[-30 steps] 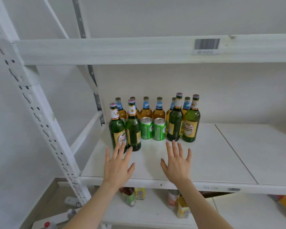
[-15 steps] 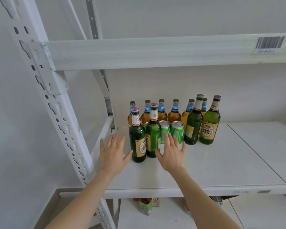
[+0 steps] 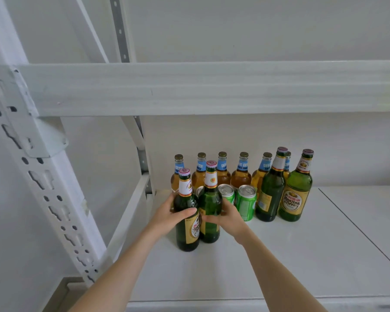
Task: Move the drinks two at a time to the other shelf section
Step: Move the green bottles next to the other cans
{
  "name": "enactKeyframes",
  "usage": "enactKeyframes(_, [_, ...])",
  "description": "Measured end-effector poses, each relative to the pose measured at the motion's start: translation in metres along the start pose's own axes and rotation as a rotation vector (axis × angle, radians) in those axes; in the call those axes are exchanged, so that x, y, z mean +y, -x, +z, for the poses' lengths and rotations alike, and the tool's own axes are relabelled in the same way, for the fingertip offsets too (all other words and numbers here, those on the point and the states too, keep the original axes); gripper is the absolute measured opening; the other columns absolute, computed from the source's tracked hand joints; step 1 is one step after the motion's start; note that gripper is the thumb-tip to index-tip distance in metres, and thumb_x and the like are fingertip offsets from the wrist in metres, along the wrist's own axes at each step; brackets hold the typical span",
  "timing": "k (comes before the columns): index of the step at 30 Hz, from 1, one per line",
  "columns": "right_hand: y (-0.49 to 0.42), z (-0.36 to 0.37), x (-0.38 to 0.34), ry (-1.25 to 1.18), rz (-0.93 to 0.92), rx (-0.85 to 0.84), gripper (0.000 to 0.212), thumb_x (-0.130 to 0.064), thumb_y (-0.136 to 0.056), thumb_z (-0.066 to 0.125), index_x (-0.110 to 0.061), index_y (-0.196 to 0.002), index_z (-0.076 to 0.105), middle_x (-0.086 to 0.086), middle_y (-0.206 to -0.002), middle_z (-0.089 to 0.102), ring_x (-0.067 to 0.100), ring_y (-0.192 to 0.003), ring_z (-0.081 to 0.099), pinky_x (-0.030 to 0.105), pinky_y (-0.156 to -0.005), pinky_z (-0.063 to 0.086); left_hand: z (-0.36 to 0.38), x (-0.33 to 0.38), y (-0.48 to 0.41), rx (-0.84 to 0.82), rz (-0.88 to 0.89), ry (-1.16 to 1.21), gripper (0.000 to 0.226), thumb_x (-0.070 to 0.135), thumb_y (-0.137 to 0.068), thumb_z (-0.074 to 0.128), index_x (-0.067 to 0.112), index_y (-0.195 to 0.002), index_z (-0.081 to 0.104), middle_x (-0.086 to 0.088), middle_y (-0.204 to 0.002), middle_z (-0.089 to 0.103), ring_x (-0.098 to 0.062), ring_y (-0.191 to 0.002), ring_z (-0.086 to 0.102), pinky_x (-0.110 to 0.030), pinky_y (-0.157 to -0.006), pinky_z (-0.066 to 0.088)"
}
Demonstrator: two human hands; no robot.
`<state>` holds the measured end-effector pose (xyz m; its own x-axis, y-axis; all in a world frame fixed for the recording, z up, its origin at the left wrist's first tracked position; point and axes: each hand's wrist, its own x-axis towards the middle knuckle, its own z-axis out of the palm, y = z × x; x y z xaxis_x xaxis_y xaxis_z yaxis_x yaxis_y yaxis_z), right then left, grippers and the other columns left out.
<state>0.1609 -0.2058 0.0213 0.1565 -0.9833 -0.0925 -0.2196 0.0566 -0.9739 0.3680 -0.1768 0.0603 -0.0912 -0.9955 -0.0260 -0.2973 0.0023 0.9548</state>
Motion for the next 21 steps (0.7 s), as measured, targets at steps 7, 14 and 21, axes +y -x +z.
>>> enactKeyframes(7, [-0.006,-0.005,0.005,-0.157,-0.013,-0.043,0.083,-0.020,-0.055,0.093,-0.028,-0.127,0.053,-0.008,-0.119,0.068,0.014,-0.113,0.063,0.037,-0.093,0.054,0.008,0.001,-0.006,0.044,0.015,0.109,0.047,0.028,-0.080,0.079,0.038,-0.118,0.054,0.015,-0.114,0.066,-0.009,-0.109,0.061,-0.029,-0.088,0.053])
enactKeyframes(14, [0.019,-0.006,0.010,-0.339,0.047,0.083,0.055,-0.014,-0.070,0.083,-0.028,-0.118,0.060,-0.003,-0.111,0.070,0.018,-0.105,0.065,0.033,-0.079,0.056,0.021,0.005,0.001,0.196,-0.007,0.213,0.042,0.025,-0.083,0.076,0.031,-0.119,0.057,0.012,-0.109,0.066,-0.005,-0.101,0.061,-0.021,-0.075,0.049])
enactKeyframes(21, [0.054,-0.009,0.019,-0.451,0.167,0.177,0.033,-0.021,-0.084,0.072,-0.026,-0.115,0.060,0.007,-0.107,0.070,0.024,-0.098,0.066,0.039,-0.073,0.056,0.027,0.011,0.023,0.268,-0.117,0.369,0.015,0.030,-0.087,0.070,0.032,-0.098,0.060,0.008,-0.092,0.070,-0.010,-0.085,0.065,-0.024,-0.062,0.046])
